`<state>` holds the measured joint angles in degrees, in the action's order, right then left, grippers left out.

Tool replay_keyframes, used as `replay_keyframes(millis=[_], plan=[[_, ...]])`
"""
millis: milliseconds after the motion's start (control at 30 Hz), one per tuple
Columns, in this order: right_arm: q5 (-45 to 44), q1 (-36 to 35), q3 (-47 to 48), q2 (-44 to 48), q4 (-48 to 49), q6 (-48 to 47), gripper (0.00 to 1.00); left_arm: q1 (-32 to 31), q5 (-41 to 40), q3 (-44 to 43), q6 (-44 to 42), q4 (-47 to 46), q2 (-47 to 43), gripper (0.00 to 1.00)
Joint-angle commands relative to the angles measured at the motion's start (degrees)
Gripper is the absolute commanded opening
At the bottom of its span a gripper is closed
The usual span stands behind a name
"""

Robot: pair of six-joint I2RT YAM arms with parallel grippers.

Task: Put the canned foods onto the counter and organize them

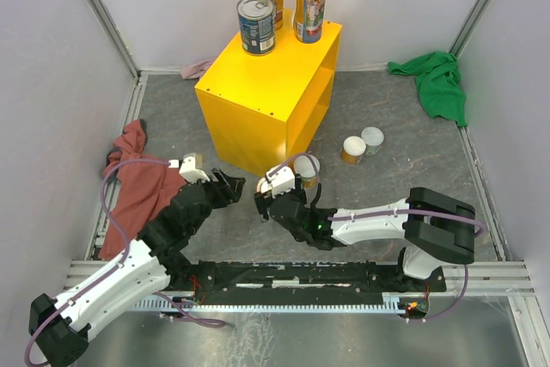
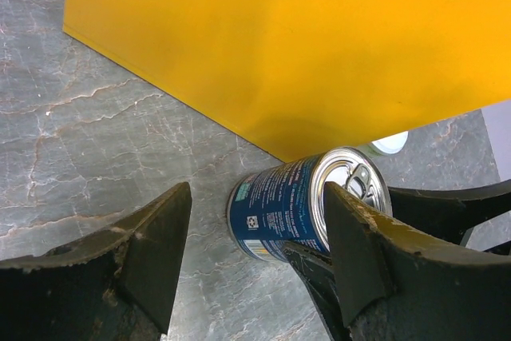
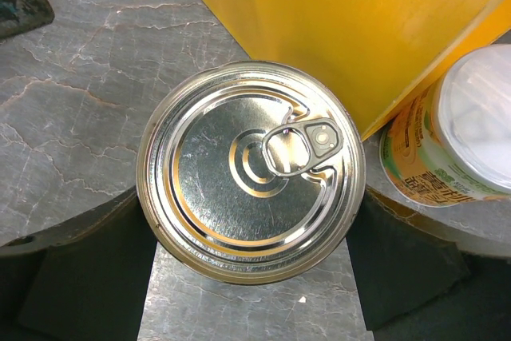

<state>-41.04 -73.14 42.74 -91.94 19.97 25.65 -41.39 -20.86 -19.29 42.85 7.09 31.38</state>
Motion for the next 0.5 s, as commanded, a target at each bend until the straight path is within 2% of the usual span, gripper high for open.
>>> replay_keyframes(millis=[0, 200, 267, 400, 467], plan=[[0.7, -1.7, -0.9, 1.6, 2.3, 0.2, 0.52, -0.3, -0.3, 0.5, 2.1, -1.2, -1.1, 0.73], [-1.9, -4.2, -0.4, 1.7, 0.3, -1.1, 0.31, -0.3, -0.6, 1.1, 2.5, -0.3, -1.7, 0.73], [-2.5, -4.7, -0.9, 2.2, 0.0, -0.9, 0.30, -0.3, -0.7, 1.0, 2.5, 0.2, -2.0, 0.73], [-3.5, -5.5, -1.9, 4.1, -1.0, -0.6, 0.15, -0.3, -1.0, 0.9, 2.6, 1.4, -3.1, 0.73], [-4.0, -5.9, -2.0, 5.0, -2.0, -0.5, 0.11, -0.3, -1.1, 0.9, 2.8, 1.7, -3.7, 0.73]])
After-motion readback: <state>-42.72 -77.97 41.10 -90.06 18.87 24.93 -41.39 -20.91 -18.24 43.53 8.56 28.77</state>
